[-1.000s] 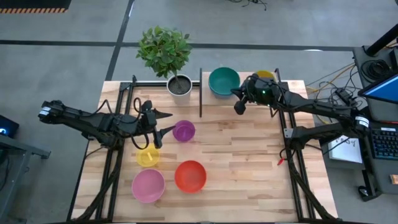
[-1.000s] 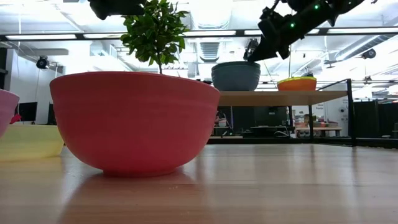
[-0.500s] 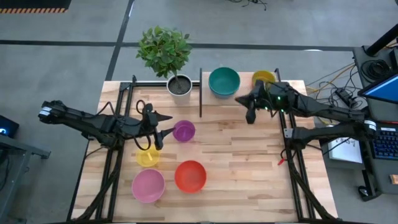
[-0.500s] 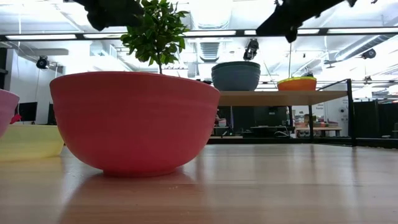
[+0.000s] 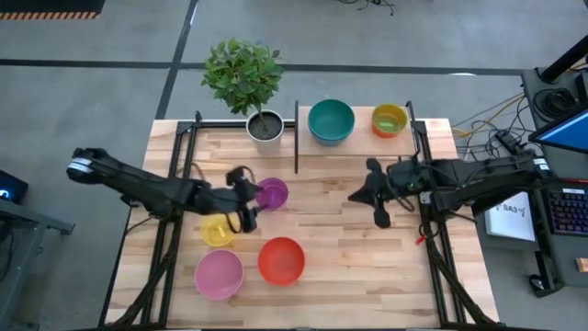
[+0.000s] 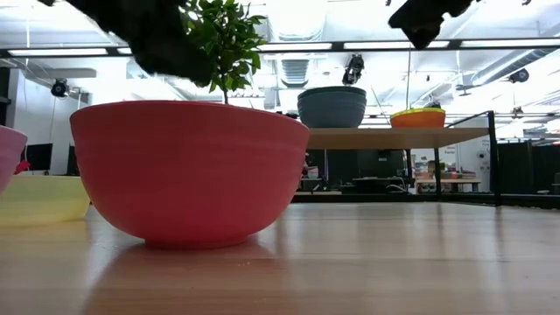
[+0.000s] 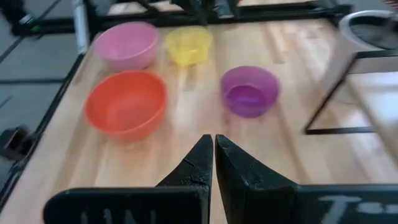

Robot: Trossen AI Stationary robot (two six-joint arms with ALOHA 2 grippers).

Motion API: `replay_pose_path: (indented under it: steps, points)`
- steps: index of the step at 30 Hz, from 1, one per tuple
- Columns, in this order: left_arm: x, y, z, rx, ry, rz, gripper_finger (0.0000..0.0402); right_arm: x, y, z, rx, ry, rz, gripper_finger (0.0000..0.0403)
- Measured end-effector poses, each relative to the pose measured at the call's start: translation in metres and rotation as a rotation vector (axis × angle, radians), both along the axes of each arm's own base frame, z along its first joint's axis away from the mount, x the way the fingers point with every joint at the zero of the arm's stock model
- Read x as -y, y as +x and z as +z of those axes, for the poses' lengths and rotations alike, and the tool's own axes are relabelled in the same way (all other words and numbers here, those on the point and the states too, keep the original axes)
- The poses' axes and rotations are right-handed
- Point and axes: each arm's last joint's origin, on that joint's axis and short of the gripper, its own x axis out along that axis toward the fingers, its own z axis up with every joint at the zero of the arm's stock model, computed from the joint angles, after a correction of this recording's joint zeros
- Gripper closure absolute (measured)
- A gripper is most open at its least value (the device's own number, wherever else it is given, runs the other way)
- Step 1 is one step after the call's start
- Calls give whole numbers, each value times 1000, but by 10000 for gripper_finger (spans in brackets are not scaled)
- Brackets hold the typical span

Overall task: Place and stack bowls onto a shelf
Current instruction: Stack the purple bowl on top of the green bowl on the shelf

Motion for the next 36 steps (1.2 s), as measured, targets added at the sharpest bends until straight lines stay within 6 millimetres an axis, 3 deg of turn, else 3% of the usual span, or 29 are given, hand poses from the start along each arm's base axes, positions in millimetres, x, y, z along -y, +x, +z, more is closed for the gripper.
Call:
replay_pose_path:
  steps: [11,21,27,32,36]
  points:
    - [-9,52,-56,-420,-86,-165,186,-33,3,-10,-47,-13,69,394]
    - [-23,72,-97,-656,-116,-159,235,-45,-1,-17,-55,-23,63,394]
    - [-23,74,-99,-658,-115,-157,309,-46,-2,-24,-76,-17,41,394]
    - [-24,73,-87,-623,-103,-167,387,-46,-1,-32,-97,-23,28,394]
    - [-23,80,-66,-570,-73,-213,392,-47,2,-34,-86,-23,31,394]
